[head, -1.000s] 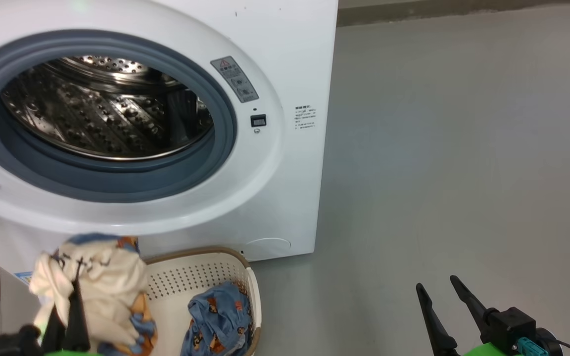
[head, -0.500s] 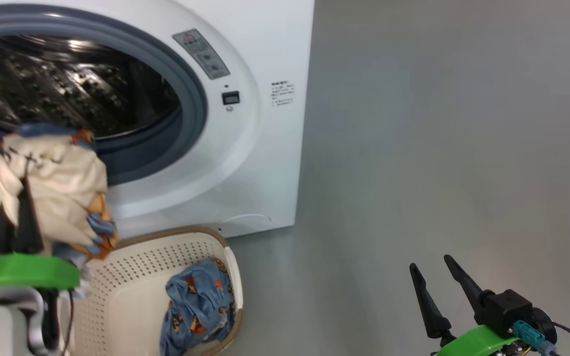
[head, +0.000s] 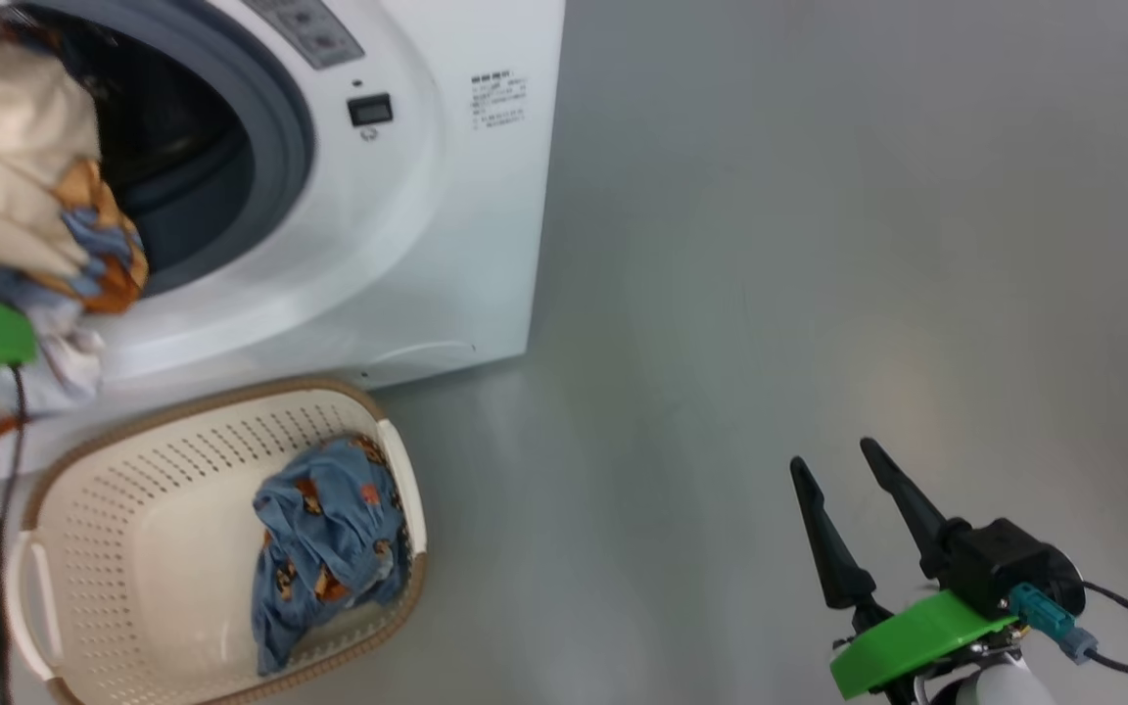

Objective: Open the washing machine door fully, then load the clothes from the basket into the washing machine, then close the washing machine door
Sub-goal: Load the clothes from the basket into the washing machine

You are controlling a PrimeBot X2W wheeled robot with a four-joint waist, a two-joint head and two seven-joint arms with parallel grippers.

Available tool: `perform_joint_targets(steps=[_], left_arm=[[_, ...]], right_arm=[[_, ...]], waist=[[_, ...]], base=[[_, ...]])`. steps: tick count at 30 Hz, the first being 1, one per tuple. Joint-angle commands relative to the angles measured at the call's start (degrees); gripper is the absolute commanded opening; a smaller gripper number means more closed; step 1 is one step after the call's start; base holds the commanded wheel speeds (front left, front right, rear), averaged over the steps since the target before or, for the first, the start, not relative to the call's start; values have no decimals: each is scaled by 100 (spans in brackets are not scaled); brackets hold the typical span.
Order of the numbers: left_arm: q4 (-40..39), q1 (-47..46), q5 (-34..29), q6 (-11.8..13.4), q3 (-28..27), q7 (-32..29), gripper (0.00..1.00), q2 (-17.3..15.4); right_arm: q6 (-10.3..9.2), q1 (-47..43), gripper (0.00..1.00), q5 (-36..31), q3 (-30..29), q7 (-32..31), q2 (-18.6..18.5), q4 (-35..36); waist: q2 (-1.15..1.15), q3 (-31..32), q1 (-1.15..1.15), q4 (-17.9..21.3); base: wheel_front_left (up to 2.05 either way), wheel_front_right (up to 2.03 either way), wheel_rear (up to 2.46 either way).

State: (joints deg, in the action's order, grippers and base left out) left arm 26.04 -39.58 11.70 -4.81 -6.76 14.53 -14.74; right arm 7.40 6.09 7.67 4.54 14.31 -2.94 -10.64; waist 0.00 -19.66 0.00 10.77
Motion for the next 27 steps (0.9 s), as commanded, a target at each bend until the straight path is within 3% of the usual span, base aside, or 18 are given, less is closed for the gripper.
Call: perform_joint_targets(steps=[1, 11, 27], left_arm=[[-73, -264, -68, -8, -138, -10, 0, -346], [607, -1436, -161, -21, -32, 5, 0, -740], [1545, -3030, -534, -57, 509, 36, 0, -985]], right_arm=[[9, 134, 100, 71, 160, 69, 4, 163], [9, 356, 100, 274, 290, 69, 5, 201], [9, 605, 100, 377, 641, 69, 6, 252]], waist=[[0, -450, 0, 201], [0, -1189, 0, 302], [0, -2024, 0, 316]], base=[[0, 0, 0], [0, 0, 0], [0, 0, 0]])
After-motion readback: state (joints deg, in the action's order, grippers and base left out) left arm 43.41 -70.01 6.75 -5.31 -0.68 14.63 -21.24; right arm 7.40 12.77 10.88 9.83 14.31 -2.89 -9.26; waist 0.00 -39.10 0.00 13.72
